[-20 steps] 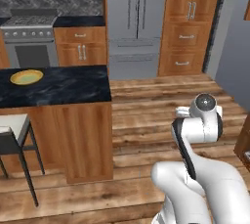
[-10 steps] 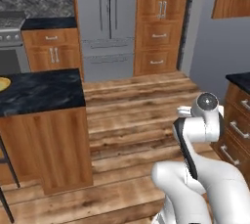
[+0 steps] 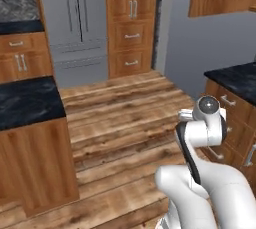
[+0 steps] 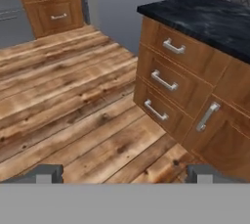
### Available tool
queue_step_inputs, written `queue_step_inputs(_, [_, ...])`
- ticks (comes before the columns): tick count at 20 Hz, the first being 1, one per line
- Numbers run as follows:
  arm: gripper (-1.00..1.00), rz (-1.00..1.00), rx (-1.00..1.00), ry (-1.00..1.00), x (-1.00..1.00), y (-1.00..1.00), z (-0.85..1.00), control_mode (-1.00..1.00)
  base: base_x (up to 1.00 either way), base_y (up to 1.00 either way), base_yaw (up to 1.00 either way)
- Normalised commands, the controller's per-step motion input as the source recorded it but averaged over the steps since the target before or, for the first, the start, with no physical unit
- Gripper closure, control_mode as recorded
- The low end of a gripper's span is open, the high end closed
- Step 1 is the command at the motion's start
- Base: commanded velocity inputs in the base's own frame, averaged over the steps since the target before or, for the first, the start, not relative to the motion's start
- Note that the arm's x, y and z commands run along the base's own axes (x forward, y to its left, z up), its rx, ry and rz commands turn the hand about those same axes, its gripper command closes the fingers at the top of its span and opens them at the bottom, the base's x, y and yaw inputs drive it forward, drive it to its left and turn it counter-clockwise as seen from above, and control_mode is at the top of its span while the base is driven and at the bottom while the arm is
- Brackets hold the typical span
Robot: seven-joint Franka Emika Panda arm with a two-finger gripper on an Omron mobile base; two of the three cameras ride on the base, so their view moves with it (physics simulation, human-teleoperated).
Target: Move the bowls from the cabinet to the plates on the dining table.
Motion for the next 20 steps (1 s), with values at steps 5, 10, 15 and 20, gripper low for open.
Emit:
queue_step_inputs(5, [-1.00,0.00,0.00,0.00,0.00,0.00,0.00,1.00,0.00,0.23,-0.51])
queue_step_inputs(10, [-1.00,0.00,0.00,0.00,0.00,0.00,0.00,1.00,0.00,0.22,-0.52])
queue_step_inputs(15, [-1.00,0.00,0.00,0.00,0.00,0.00,0.00,1.00,0.11,0.33,-0.45])
queue_step_inputs(20, [-1.00,0.00,0.00,0.00,0.00,0.00,0.00,1.00,0.36,0.50,-0.34])
